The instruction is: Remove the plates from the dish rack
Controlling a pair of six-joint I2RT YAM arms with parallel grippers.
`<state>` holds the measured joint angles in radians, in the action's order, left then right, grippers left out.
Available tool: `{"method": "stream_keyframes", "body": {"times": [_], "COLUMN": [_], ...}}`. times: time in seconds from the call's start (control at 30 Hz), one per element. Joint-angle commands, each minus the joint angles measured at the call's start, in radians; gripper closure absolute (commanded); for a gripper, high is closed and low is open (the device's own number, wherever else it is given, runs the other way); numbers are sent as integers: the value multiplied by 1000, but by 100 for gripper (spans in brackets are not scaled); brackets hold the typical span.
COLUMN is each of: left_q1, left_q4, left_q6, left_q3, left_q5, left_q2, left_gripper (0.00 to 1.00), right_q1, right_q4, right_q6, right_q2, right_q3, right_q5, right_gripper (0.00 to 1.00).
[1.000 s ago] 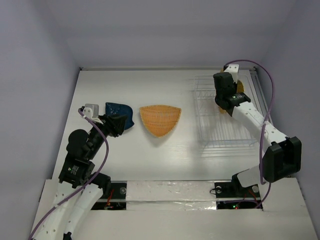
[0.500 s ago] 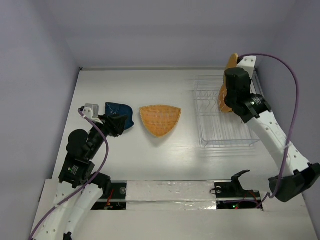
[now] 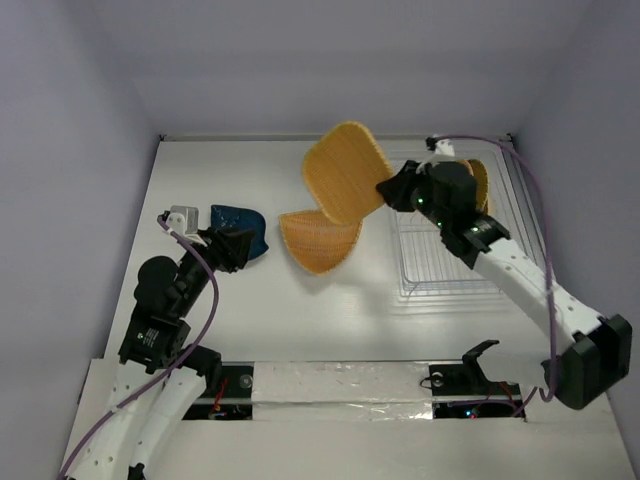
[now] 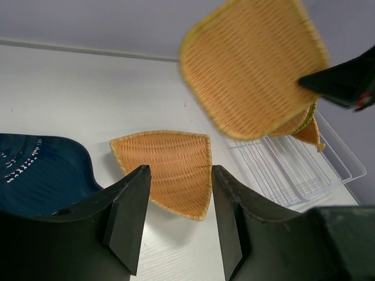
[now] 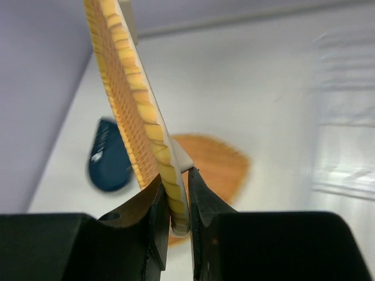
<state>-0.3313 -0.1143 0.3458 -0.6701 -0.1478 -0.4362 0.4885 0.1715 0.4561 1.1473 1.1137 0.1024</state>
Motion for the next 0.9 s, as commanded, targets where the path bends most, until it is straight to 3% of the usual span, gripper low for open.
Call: {"method": "stream_keyframes", "body": {"times": [0.0, 0.47, 0.87], "left_q1": [17, 17, 17], "left_q4": [53, 54, 53], "left_q6": [4, 5, 5], "left_q3": [-5, -3, -3], "left_q5": [-19, -29, -32], "left_q2": [-7, 1, 4], "left_gripper": [57, 57, 56], "right_q1": [25, 58, 76], "right_q4": [-370, -630, -741], "right_q6": [222, 521, 602], "right_q2": [64, 339, 368], "right_q3": [-69, -225, -353], "right_q5": [-282, -320, -326], "right_gripper": [100, 100, 92]}}
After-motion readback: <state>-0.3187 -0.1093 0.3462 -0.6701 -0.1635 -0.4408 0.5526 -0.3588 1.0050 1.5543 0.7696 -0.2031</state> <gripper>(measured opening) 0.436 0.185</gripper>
